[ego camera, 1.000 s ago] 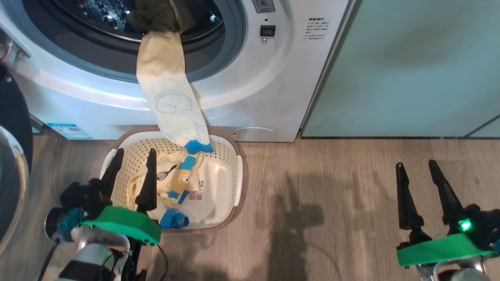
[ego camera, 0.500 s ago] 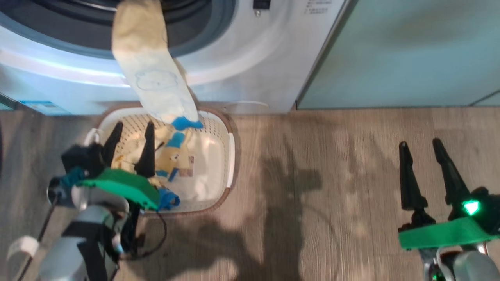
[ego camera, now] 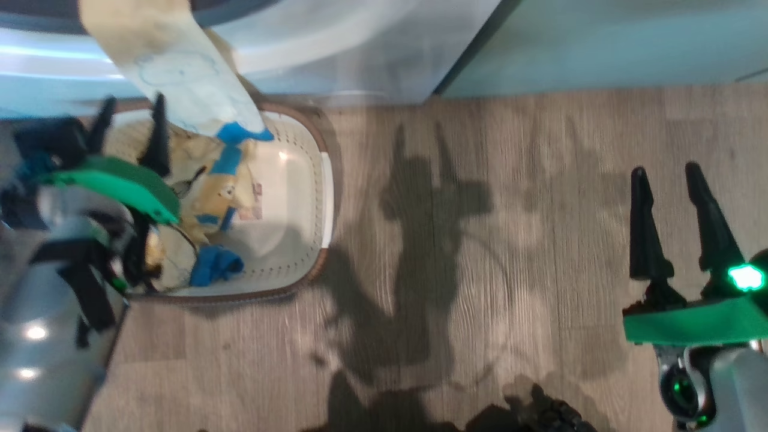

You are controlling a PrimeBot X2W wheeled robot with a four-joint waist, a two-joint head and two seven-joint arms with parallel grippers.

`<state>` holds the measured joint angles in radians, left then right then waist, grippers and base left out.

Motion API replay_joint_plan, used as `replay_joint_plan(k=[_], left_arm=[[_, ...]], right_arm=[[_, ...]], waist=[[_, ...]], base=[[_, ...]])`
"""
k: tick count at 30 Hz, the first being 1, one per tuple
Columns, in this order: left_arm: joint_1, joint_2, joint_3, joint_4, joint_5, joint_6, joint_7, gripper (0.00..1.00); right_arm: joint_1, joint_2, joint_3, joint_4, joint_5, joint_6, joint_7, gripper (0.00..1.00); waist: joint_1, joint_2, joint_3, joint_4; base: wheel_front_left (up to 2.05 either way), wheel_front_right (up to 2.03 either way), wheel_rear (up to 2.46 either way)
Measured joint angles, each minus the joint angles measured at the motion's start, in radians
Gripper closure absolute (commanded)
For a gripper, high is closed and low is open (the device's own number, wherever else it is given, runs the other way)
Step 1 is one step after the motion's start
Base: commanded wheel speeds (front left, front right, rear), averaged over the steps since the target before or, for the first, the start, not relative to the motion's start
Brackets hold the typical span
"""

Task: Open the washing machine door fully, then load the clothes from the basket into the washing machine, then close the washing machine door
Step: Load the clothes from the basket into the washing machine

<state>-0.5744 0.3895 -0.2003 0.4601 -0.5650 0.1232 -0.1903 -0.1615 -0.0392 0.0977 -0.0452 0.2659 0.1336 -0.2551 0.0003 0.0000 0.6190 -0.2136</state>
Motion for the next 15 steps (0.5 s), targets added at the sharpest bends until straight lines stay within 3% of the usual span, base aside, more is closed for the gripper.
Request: replay_joint_plan(k=[15], left_arm=[[-0.203,0.04,0.004,0.23,0.011,-0.096,-0.049,0.0]], right_arm=[[-0.056,0.0,0.006,-0.008,0.027,0.0,0.0,0.0]], waist=[[-0.0003,0.0,0.111,-0.038]], base=[[0.0,0.0,0.0]])
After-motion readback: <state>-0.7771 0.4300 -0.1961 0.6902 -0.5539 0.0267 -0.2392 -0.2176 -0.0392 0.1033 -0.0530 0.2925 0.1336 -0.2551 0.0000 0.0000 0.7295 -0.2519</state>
